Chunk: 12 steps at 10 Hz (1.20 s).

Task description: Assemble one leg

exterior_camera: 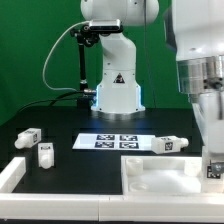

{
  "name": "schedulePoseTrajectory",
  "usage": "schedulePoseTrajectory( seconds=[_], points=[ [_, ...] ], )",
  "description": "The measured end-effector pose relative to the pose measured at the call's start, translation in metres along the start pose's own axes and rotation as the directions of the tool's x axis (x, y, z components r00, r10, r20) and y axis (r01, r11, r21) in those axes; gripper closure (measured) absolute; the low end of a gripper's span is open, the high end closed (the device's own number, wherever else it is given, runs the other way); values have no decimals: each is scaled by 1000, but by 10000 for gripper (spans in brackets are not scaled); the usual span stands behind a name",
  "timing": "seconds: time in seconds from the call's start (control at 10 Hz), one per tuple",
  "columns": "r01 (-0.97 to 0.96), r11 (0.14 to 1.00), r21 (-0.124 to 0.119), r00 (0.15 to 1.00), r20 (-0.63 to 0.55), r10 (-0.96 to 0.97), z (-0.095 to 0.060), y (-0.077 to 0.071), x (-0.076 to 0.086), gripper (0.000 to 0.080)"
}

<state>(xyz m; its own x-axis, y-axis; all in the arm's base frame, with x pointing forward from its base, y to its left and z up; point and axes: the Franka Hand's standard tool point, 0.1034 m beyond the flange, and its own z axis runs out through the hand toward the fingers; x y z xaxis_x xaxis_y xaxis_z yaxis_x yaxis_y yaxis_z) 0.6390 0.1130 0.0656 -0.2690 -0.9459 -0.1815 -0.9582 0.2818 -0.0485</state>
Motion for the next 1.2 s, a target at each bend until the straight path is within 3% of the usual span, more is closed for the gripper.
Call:
schedulePoseTrajectory(
  seconds=[0.3, 0.8, 0.9, 1.0, 1.2],
  points=[
    [-332, 943, 0, 941, 65, 331, 0, -4, -1, 514],
    [-269, 963, 12, 961, 70, 268, 1, -3, -2, 514],
    [-195, 981, 15, 979, 69, 194, -1, -3, -3, 317],
    [-61, 998, 21, 996, 72, 60, -6, -4, -4, 204],
    [260, 966, 3, 963, 75, -259, -15, 2, -8, 167]
  ],
)
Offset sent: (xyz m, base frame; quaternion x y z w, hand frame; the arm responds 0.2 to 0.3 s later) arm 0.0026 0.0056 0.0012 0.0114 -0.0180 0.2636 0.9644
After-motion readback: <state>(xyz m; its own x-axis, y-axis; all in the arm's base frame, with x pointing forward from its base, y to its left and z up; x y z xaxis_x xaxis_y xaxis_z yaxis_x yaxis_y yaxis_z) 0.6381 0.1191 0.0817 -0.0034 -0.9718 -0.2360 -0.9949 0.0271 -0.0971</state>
